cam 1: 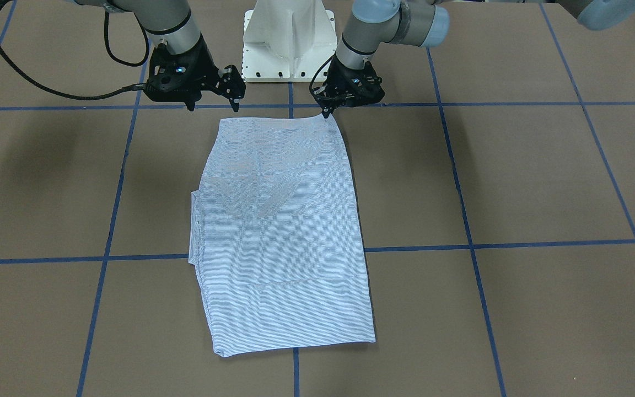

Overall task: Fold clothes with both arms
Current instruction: 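Lower both grippers to the two shirt corners nearest the robot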

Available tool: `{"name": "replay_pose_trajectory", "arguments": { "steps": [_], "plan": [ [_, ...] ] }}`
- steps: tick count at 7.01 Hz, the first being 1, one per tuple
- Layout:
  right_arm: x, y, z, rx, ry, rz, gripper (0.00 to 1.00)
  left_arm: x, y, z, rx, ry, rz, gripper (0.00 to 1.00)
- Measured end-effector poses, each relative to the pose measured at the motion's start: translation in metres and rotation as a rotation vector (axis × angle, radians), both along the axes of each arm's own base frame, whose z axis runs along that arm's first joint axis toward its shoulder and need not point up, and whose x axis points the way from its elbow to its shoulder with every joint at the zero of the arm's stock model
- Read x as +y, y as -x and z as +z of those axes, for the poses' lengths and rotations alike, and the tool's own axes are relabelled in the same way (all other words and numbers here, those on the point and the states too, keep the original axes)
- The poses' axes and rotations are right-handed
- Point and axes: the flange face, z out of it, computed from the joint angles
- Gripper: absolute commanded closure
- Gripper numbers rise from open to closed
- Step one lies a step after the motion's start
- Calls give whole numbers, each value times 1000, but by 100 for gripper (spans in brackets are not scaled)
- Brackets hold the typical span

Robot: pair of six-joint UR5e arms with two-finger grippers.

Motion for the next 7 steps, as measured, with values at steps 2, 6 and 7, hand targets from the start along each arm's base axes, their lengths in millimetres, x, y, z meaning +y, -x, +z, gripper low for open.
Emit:
{"name": "replay_pose_trajectory", "arguments": {
  "steps": [2, 6, 7],
  "plan": [
    [33, 40, 12, 38, 99, 87, 0, 0, 2, -3, 4, -1, 0, 100],
    [55, 80, 58, 123, 179, 182, 0, -1, 3, -5, 9, -2, -3, 100],
    [55, 86, 64, 139, 182, 181, 0, -1, 5, -7, 13, -3, -3, 100]
  ]
}}
